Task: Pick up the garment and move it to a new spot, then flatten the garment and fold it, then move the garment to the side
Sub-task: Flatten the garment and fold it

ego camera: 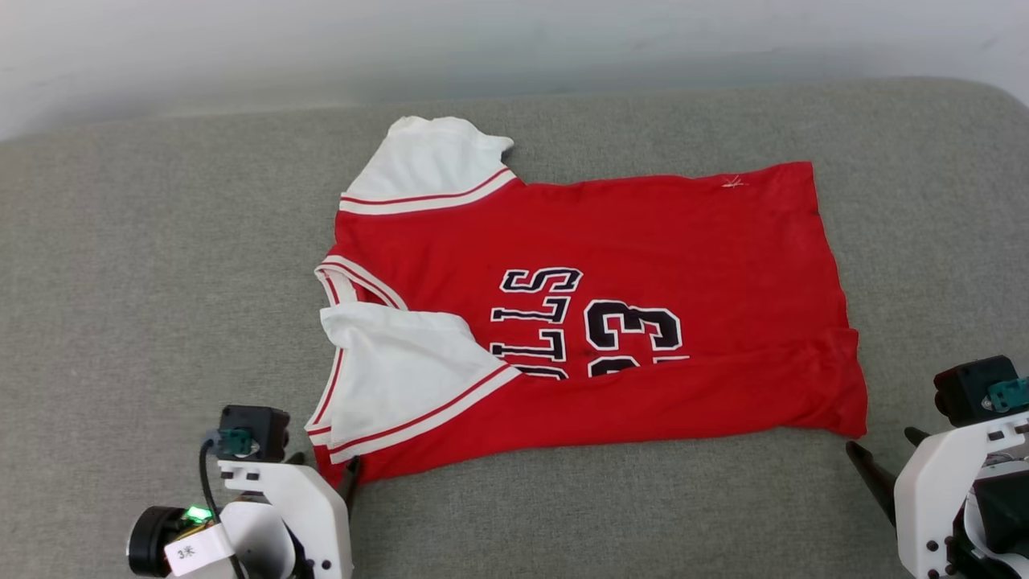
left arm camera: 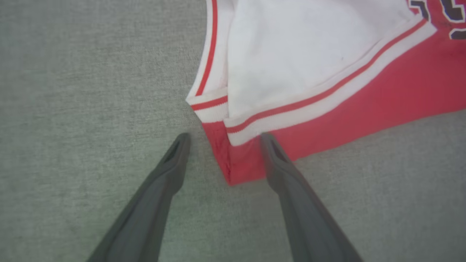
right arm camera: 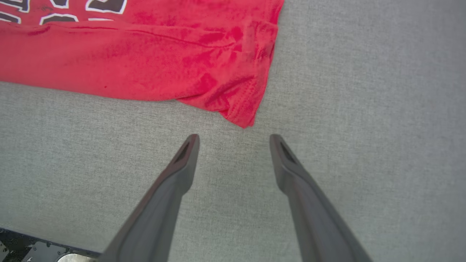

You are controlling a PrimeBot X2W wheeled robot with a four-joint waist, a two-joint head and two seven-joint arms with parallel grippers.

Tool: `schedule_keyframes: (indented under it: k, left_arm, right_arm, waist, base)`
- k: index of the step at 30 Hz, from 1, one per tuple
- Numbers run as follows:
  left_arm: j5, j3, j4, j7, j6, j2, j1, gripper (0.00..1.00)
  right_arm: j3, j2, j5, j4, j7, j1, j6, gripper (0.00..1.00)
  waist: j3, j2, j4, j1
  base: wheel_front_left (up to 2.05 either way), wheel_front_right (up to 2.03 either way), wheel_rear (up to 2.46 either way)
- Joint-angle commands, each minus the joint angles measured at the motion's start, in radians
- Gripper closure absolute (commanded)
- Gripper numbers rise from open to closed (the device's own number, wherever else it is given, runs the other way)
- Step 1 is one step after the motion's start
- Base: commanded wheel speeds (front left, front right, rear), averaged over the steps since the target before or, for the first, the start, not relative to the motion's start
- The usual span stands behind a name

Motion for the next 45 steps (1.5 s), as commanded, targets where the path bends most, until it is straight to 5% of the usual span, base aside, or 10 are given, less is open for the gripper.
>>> schedule_keyframes:
  k: [1, 9, 10, 11, 12, 25, 45]
  left_arm:
    - [0.001, -0.006, 0.007, 0.005, 0.003, -0.010, -0.010, 0.00]
    - [0.000, -0.033, 0.094, 0.068, 0.018, -0.008, -0.016, 0.00]
    - [-0.006, -0.040, 0.103, 0.080, 0.010, -0.011, -0.013, 0.13]
    - [-0.010, -0.047, 0.112, 0.091, 0.004, -0.013, -0.011, 0.82]
    - [-0.018, -0.052, 0.119, 0.098, -0.002, -0.016, -0.009, 1.00]
    - [-0.036, 0.006, 0.016, -0.015, -0.045, -0.021, -0.040, 1.00]
    - [0.006, -0.011, -0.143, 0.020, -0.003, 0.016, -0.060, 1.00]
  right_arm:
    - [-0.004, 0.007, -0.009, -0.007, 0.005, 0.002, -0.001, 0.00]
    - [-0.014, 0.015, -0.017, -0.023, 0.009, -0.007, -0.001, 0.00]
    - [-0.014, 0.016, -0.017, -0.023, 0.010, -0.008, -0.001, 0.00]
    - [-0.014, 0.015, -0.018, -0.022, 0.011, -0.010, -0.001, 0.00]
    - [-0.014, 0.013, -0.019, -0.019, 0.012, -0.011, -0.001, 0.00]
    - [-0.013, -0.014, -0.057, 0.053, 0.031, -0.060, -0.001, 0.00]
    - [0.024, 0.015, -0.102, 0.369, 0.011, -0.202, -0.001, 0.00]
  waist:
    - [0.016, 0.0000, -0.007, 0.0001]
    - [0.058, 0.0000, -0.016, 0.0001]
    - [0.061, 0.0000, -0.015, 0.0001]
    - [0.063, 0.0000, -0.015, 0.0001]
    - [0.064, 0.0000, -0.014, 0.0001]
    - [0.012, 0.0000, 0.027, 0.0001]
    - [0.081, 0.0000, 0.087, 0.0001]
  base:
    - [0.00, 0.00, 0.00]
    - [0.00, 0.00, 0.00]
    - [0.00, 0.00, 0.00]
    - [0.00, 0.00, 0.00]
    - [0.00, 0.00, 0.00]
    - [0.00, 0.00, 0.00]
    - [0.00, 0.00, 0.00]
